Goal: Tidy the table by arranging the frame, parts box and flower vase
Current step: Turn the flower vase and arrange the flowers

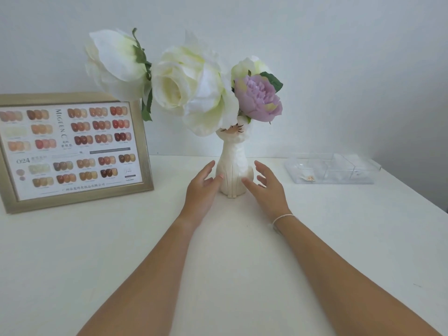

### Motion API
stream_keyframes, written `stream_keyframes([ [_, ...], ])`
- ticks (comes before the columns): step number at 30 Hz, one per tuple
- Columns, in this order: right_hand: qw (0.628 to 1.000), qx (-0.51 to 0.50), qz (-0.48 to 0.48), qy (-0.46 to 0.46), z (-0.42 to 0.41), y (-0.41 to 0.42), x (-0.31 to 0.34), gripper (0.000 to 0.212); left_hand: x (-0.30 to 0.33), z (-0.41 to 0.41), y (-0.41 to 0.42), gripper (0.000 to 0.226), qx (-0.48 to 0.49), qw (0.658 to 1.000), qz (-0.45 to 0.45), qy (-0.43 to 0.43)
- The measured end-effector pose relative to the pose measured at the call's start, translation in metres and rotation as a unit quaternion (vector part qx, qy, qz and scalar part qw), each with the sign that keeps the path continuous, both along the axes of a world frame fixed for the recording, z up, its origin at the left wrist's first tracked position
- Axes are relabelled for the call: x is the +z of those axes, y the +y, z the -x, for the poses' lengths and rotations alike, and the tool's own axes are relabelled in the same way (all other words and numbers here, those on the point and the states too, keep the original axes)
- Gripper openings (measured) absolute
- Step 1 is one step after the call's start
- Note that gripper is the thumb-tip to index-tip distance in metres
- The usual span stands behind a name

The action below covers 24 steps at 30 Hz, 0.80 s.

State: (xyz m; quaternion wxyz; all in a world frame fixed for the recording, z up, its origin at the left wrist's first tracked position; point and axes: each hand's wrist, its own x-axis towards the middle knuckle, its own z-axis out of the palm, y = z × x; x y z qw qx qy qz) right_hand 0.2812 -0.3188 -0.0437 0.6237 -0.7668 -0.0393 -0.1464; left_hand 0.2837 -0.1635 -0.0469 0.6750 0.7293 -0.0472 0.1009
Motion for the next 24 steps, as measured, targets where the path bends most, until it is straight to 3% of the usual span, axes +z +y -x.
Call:
stream_keyframes([
  [6, 1.000, 0.022, -0.003, 0.002, -0.016, -0.003, -0.001, 0.049, 0.002, -0.012, -0.005, 0.034, -0.051, 0.998, 0.006, -0.043],
  [11, 1.000, 0.027, -0.007, 0.000, -0.026, -0.006, -0.003, 0.039, 0.002, -0.019, -0.008, 0.032, -0.049, 0.998, 0.013, -0.045],
  [24, 1.000, 0.019, -0.016, 0.006, -0.049, -0.017, -0.004, 0.038, 0.002, -0.039, -0.022, 0.036, -0.036, 0.998, 0.007, -0.047],
])
